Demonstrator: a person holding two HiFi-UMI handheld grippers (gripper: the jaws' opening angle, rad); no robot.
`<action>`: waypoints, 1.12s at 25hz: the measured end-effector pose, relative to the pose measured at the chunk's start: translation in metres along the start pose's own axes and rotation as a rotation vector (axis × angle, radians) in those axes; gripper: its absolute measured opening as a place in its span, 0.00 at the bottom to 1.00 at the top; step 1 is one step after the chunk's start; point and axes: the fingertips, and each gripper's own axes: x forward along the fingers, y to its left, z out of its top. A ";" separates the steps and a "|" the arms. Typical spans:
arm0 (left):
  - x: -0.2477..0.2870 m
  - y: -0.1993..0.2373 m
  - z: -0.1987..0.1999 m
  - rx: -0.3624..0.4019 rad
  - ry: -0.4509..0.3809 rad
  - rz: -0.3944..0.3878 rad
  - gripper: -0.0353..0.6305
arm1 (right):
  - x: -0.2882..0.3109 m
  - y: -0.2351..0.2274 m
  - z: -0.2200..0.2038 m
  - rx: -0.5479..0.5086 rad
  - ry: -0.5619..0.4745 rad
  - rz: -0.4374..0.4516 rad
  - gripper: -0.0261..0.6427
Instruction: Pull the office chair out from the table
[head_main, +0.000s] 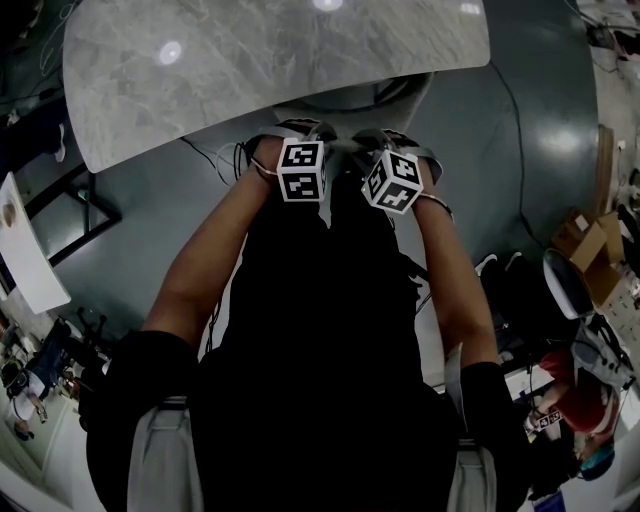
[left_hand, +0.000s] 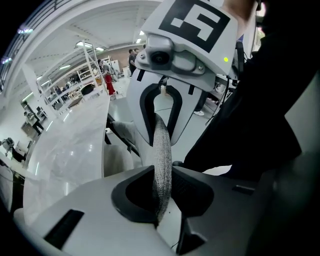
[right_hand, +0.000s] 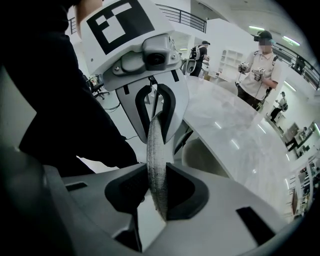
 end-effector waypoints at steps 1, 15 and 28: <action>0.000 -0.001 -0.001 -0.004 0.004 0.001 0.18 | 0.000 0.001 0.001 0.003 -0.001 -0.004 0.19; 0.003 -0.035 0.006 -0.026 0.024 -0.013 0.18 | -0.007 0.035 -0.008 0.008 -0.024 0.037 0.18; 0.008 -0.100 0.016 -0.093 0.013 -0.029 0.18 | -0.017 0.100 -0.023 -0.009 -0.014 0.102 0.18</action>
